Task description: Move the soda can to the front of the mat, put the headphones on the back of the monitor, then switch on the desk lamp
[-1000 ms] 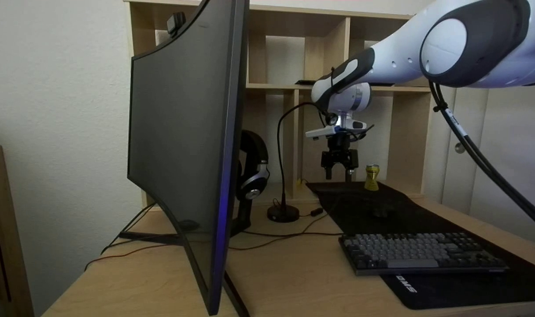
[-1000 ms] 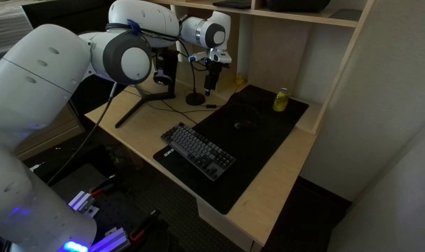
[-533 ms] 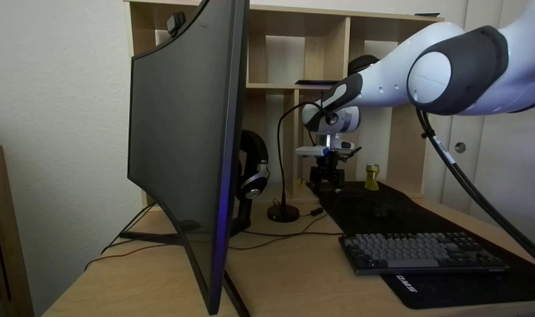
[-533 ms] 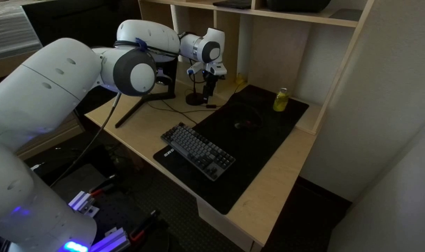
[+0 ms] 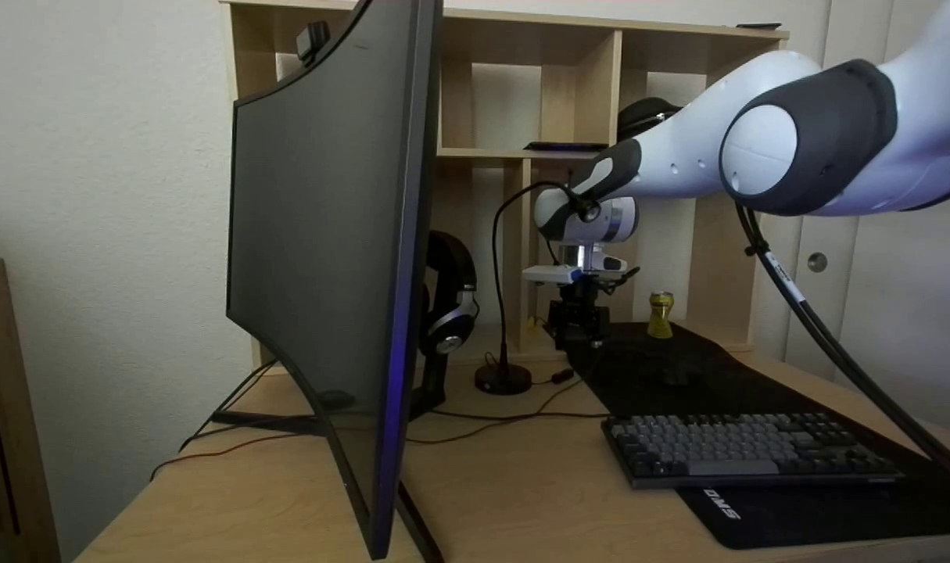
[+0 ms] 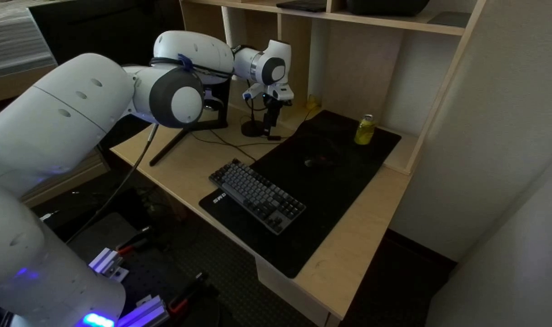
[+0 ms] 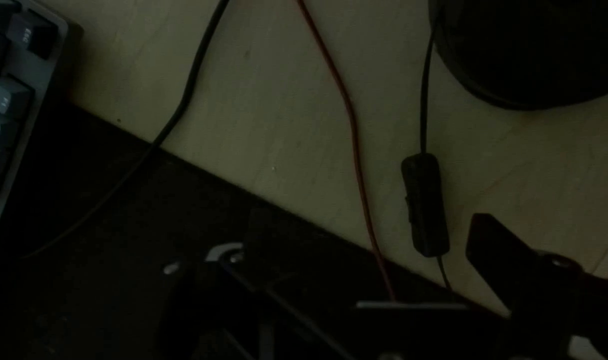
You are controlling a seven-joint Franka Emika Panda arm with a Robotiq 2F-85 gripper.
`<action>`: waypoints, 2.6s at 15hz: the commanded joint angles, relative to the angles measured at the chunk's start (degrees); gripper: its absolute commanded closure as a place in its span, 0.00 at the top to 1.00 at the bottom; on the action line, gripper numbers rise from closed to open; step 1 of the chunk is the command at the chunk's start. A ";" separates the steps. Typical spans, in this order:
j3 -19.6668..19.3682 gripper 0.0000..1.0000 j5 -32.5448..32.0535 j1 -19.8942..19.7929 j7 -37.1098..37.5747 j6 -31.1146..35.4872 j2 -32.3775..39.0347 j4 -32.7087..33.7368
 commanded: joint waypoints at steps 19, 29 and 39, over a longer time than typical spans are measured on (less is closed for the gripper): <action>2.47 1.00 5.14 -1.34 1.01 2.81 6.93 6.15; 1.99 1.00 4.91 -1.90 0.84 5.54 9.33 7.02; 1.29 0.17 4.11 -1.75 0.71 5.68 9.36 7.56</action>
